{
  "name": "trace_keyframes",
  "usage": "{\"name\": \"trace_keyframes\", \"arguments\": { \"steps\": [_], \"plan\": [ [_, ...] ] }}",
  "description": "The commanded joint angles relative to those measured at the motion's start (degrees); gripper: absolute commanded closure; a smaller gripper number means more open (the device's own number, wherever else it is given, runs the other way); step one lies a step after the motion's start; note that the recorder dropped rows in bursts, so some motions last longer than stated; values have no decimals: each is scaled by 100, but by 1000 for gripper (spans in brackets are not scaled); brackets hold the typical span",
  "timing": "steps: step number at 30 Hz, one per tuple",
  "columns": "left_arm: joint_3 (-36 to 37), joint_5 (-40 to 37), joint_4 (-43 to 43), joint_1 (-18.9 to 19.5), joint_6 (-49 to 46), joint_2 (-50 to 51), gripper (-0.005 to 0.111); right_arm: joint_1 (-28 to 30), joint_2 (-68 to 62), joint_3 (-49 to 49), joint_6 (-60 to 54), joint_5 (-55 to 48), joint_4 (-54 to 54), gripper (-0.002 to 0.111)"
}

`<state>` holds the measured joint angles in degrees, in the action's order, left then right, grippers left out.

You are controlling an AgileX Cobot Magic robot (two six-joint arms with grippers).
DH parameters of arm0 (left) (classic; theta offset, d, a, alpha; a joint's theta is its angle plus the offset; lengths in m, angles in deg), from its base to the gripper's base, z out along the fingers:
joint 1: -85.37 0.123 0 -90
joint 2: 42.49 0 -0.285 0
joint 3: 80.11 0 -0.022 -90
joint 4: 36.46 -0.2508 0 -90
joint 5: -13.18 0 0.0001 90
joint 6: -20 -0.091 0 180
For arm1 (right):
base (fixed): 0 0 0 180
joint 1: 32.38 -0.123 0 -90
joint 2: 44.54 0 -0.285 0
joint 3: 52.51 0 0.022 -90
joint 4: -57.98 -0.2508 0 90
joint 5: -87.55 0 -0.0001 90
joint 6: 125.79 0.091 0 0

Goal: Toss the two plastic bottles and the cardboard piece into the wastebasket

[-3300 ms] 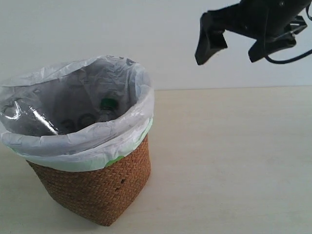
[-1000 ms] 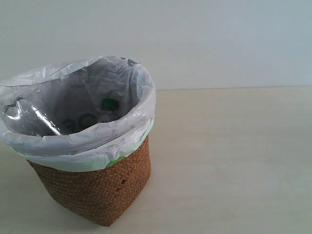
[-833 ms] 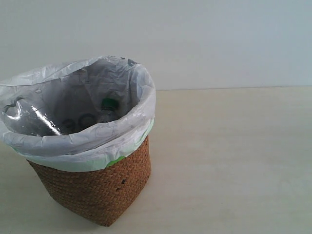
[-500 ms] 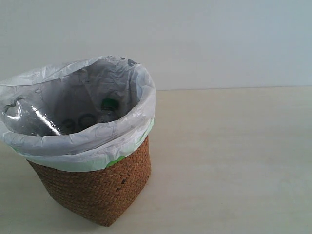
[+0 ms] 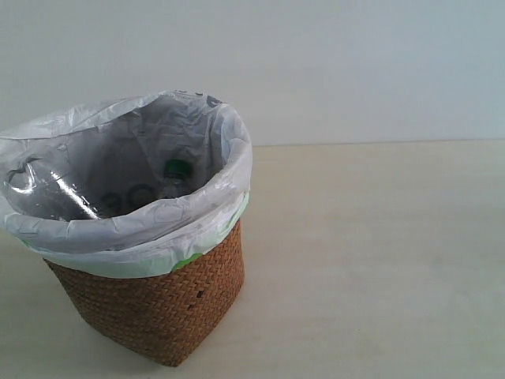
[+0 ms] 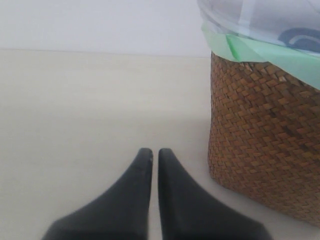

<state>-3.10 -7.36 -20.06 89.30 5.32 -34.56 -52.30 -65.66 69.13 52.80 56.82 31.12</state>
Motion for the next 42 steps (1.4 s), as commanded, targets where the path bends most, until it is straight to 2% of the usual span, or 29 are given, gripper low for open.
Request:
{"name": "trace_keyframes", "arguments": {
  "steps": [1, 4, 9, 13, 21, 27, 42],
  "plan": [
    [20, -4, -32, 16, -26, -14, 103, -27, 18, -2, -65, 84, 181, 108],
    [20, -4, -32, 16, -26, -14, 103, 114, 18, -55, -157, 241, 275, 108],
    [20, -4, -32, 16, -26, -14, 103, 350, 461, -699, -148, 1676, 98, 108],
    [20, -4, -32, 16, -26, -14, 103, 338, 1140, -1268, -171, 2264, 48, 108],
    [20, -4, -32, 16, -26, -14, 103, 338, 1334, -1885, -280, 2620, 73, 108],
    [20, -4, -32, 16, -26, -14, 103, 338, 1334, -1885, -1196, 2540, 73, 108],
    [20, -4, -32, 16, -26, -14, 103, 338, 1334, -1885, -1572, 2498, 83, 108]
  ]
}}
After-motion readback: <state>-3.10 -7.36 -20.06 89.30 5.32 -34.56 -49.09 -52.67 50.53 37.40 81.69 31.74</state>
